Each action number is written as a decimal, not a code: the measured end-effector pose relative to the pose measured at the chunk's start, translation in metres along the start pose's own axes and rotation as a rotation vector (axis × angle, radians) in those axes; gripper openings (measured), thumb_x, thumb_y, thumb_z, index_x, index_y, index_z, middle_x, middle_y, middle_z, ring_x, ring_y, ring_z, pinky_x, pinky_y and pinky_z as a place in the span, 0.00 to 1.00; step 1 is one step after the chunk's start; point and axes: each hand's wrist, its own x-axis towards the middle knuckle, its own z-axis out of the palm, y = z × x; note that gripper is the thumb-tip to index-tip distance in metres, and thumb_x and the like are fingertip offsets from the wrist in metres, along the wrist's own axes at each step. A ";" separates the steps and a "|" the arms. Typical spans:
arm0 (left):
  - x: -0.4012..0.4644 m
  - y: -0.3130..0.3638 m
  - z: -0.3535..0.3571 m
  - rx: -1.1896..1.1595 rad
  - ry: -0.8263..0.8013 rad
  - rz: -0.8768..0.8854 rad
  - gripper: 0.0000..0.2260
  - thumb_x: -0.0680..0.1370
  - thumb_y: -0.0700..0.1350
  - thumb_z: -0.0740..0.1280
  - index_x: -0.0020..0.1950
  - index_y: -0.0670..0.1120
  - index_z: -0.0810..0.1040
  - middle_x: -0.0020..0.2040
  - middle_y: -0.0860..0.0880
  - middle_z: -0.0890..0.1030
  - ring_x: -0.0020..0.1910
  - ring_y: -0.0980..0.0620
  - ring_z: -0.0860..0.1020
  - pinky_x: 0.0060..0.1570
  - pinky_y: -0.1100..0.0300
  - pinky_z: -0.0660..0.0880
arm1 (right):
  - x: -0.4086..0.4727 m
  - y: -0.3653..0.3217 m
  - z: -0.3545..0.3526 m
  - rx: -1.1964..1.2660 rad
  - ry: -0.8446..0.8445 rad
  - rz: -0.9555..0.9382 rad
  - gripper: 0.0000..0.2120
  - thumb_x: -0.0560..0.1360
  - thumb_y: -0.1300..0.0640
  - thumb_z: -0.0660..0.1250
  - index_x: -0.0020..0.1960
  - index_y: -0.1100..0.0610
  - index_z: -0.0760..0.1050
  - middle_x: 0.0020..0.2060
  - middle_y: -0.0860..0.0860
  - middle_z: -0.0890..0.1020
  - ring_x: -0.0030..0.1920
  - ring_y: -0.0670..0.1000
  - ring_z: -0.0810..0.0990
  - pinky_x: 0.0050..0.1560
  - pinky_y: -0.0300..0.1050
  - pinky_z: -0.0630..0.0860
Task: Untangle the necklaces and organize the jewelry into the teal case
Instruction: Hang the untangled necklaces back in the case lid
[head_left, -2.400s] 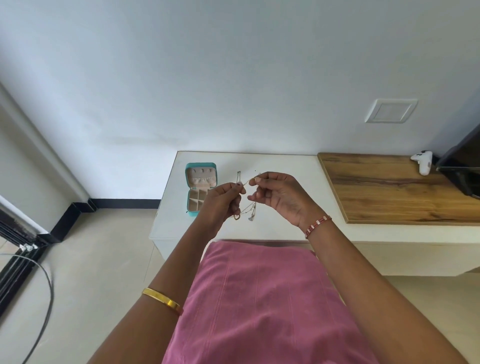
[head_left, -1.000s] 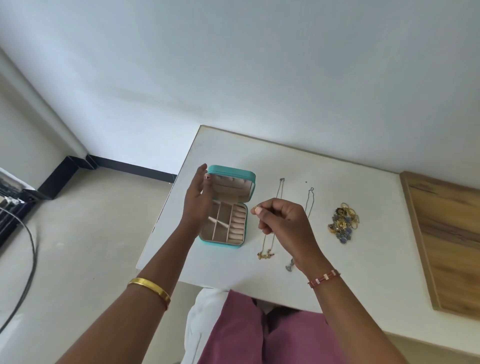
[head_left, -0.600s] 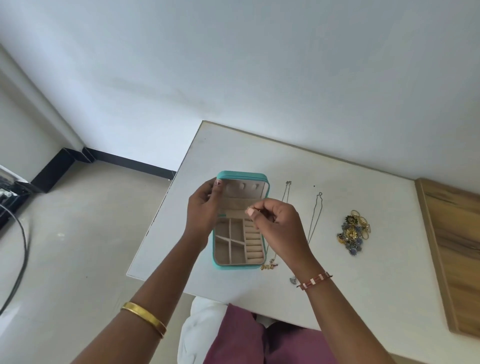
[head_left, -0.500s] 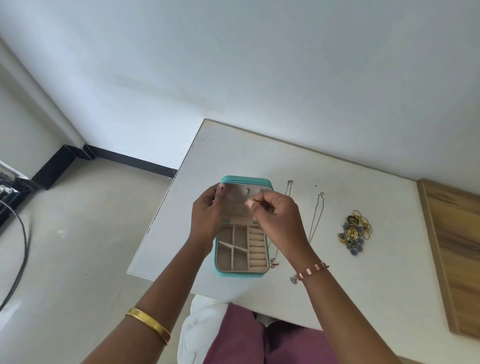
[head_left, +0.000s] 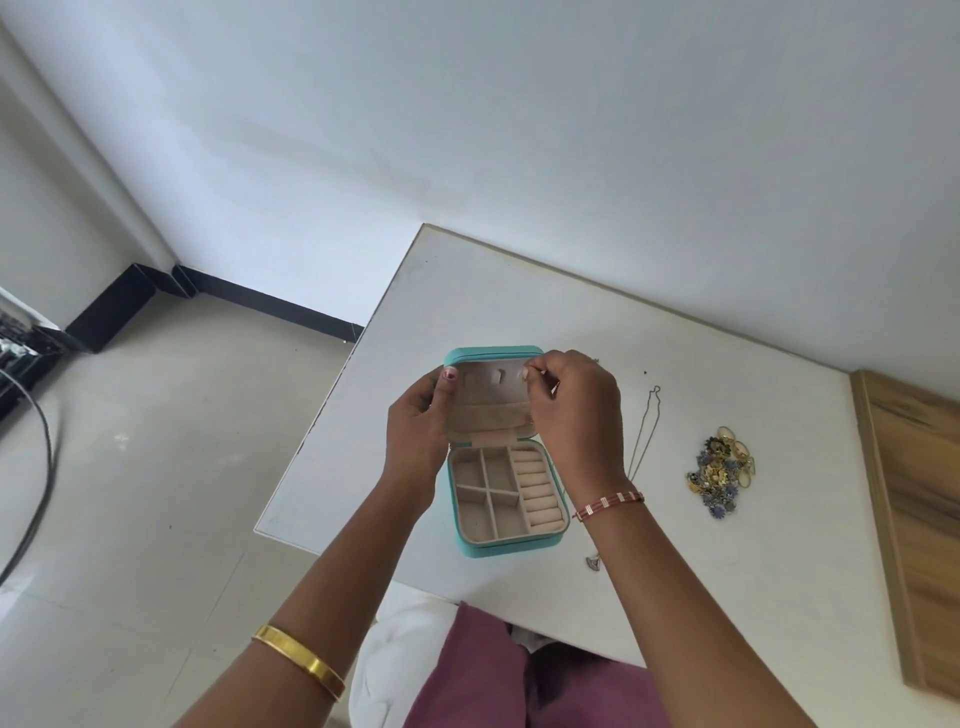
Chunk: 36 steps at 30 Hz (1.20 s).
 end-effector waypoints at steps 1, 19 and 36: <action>0.000 0.000 0.000 0.000 -0.013 -0.006 0.13 0.79 0.50 0.60 0.55 0.47 0.80 0.45 0.52 0.83 0.41 0.57 0.79 0.44 0.59 0.79 | 0.000 0.001 0.001 0.010 0.017 0.003 0.06 0.75 0.61 0.65 0.46 0.62 0.81 0.40 0.57 0.82 0.41 0.54 0.79 0.42 0.41 0.73; -0.008 0.000 0.002 0.007 -0.067 -0.014 0.12 0.78 0.50 0.61 0.56 0.48 0.80 0.50 0.48 0.83 0.48 0.50 0.79 0.58 0.44 0.75 | -0.013 0.006 0.012 -0.088 0.134 -0.153 0.02 0.71 0.65 0.69 0.40 0.61 0.79 0.33 0.55 0.80 0.35 0.56 0.78 0.33 0.44 0.77; -0.012 -0.006 0.001 0.039 -0.060 -0.009 0.12 0.78 0.48 0.61 0.59 0.48 0.79 0.51 0.51 0.83 0.48 0.55 0.79 0.57 0.52 0.76 | -0.017 0.004 0.014 -0.053 0.281 0.118 0.02 0.70 0.63 0.70 0.40 0.60 0.81 0.32 0.55 0.82 0.35 0.57 0.77 0.31 0.40 0.68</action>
